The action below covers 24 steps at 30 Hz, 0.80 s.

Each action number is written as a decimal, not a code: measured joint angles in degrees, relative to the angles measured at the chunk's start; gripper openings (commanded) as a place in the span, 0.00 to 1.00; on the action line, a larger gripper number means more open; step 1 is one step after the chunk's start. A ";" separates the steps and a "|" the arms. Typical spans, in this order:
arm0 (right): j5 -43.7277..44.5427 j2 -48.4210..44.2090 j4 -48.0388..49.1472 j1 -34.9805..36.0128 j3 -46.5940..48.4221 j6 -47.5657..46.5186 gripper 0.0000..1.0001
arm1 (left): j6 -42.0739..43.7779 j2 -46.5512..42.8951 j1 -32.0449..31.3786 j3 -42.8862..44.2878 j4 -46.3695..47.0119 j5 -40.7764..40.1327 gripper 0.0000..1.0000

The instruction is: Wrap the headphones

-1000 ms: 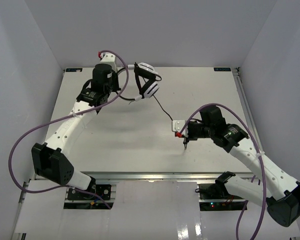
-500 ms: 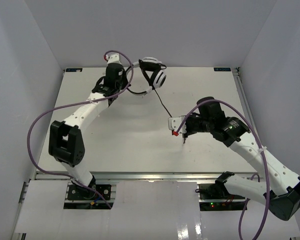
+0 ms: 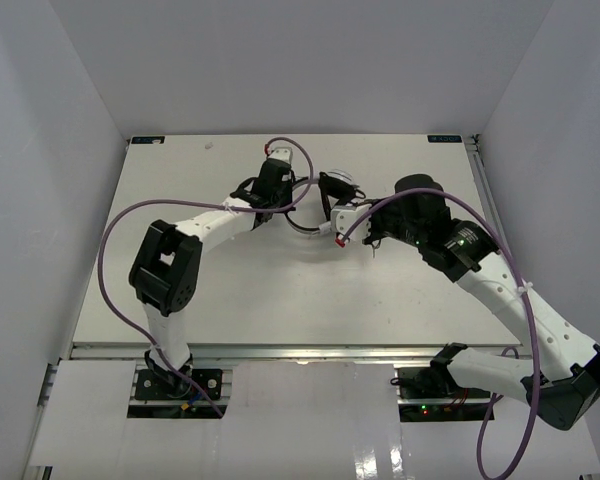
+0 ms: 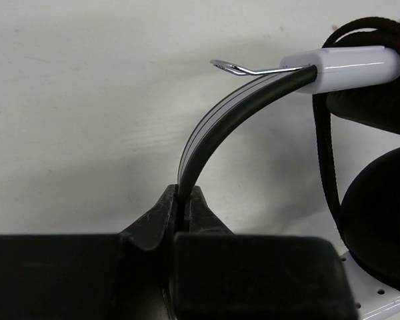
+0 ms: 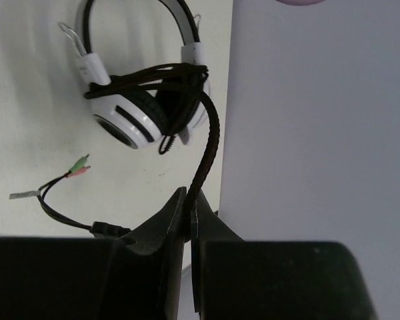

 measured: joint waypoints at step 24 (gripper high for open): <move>-3.83 7.74 11.30 -10.94 -1.47 11.64 0.08 | 10.43 -28.46 -12.91 -25.67 4.13 28.29 0.00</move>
